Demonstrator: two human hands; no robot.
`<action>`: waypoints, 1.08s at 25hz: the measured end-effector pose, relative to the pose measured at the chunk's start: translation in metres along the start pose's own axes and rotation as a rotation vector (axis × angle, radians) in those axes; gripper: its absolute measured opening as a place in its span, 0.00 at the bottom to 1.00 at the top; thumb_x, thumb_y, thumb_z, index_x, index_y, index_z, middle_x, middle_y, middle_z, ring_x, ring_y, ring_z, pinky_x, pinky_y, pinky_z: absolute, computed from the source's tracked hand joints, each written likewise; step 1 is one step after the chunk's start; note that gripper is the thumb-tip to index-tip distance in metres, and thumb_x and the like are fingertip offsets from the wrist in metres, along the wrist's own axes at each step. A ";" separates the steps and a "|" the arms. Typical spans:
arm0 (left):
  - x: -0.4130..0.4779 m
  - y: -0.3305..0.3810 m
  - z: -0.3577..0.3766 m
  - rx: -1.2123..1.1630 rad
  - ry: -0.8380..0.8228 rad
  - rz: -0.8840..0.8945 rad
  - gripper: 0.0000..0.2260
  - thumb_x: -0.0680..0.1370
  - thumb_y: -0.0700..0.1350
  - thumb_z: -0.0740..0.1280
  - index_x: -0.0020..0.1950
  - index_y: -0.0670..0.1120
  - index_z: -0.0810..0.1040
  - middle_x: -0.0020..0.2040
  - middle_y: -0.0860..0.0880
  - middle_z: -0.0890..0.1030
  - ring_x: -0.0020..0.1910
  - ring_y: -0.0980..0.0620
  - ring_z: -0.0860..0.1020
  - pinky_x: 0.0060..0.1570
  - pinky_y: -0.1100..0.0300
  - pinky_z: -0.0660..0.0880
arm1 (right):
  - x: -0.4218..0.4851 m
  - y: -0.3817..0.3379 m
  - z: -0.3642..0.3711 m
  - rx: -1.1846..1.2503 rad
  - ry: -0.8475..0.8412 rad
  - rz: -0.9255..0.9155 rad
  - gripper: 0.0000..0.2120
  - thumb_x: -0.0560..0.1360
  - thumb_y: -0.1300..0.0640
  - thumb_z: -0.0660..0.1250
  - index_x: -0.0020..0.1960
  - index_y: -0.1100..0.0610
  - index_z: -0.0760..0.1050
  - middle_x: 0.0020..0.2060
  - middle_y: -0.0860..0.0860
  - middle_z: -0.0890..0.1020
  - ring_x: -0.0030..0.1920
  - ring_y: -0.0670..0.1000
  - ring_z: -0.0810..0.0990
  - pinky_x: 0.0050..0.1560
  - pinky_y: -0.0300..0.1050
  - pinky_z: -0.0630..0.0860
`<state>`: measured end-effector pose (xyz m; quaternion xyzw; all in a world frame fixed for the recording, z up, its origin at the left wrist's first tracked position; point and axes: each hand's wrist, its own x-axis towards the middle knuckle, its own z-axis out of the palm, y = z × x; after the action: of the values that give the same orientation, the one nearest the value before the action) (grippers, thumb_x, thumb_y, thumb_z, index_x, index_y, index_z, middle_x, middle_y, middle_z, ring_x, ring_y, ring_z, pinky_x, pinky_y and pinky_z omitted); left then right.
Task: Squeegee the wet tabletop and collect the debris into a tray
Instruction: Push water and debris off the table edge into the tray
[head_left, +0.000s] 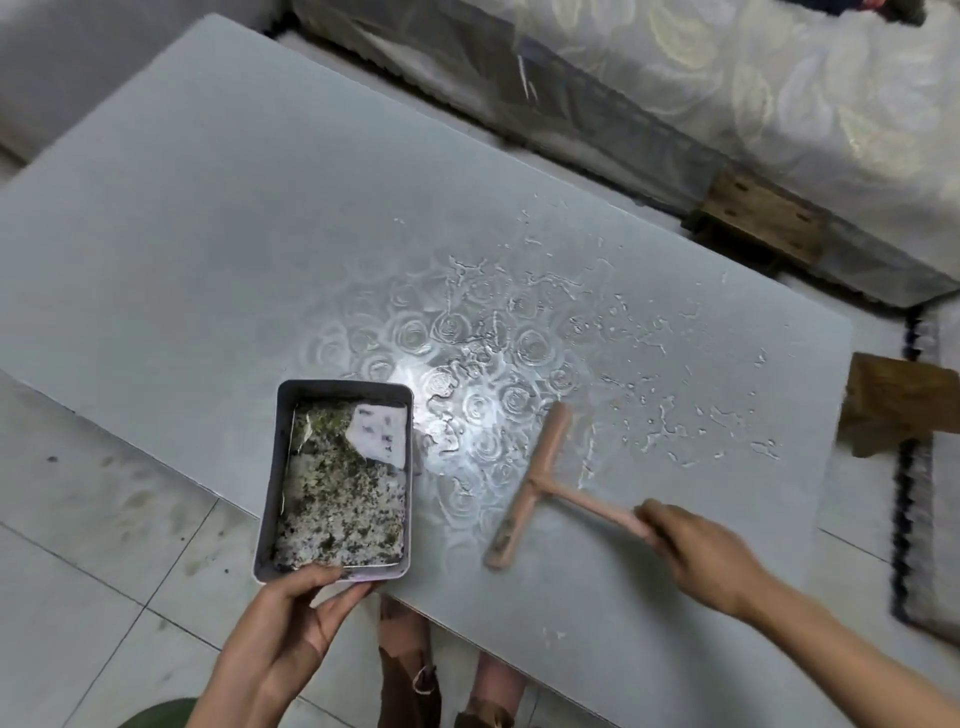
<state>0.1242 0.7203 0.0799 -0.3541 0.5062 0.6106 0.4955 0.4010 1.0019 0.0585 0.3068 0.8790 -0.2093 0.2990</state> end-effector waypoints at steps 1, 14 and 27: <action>0.001 0.005 -0.005 -0.011 0.001 0.003 0.10 0.69 0.27 0.58 0.46 0.33 0.75 0.47 0.38 0.82 0.40 0.36 0.83 0.42 0.42 0.77 | 0.016 -0.026 0.000 0.008 0.009 -0.030 0.09 0.79 0.54 0.56 0.59 0.49 0.66 0.52 0.51 0.76 0.52 0.55 0.77 0.45 0.47 0.71; -0.029 0.061 -0.054 -0.063 -0.039 -0.017 0.13 0.66 0.27 0.60 0.48 0.35 0.76 0.40 0.36 0.84 0.38 0.34 0.82 0.38 0.35 0.74 | 0.019 -0.178 -0.134 -0.233 0.073 0.008 0.03 0.80 0.53 0.53 0.49 0.51 0.59 0.38 0.51 0.70 0.43 0.58 0.74 0.36 0.46 0.64; -0.112 0.041 -0.118 -0.312 0.057 0.031 0.09 0.72 0.27 0.59 0.49 0.33 0.74 0.50 0.34 0.79 0.58 0.30 0.75 0.30 0.49 0.81 | 0.029 -0.301 -0.149 -0.550 0.089 -0.328 0.11 0.78 0.57 0.55 0.60 0.55 0.64 0.48 0.54 0.77 0.46 0.57 0.77 0.36 0.45 0.65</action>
<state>0.1056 0.5786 0.1671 -0.4360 0.4246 0.6790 0.4106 0.1232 0.8785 0.2043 0.0775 0.9526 0.0045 0.2942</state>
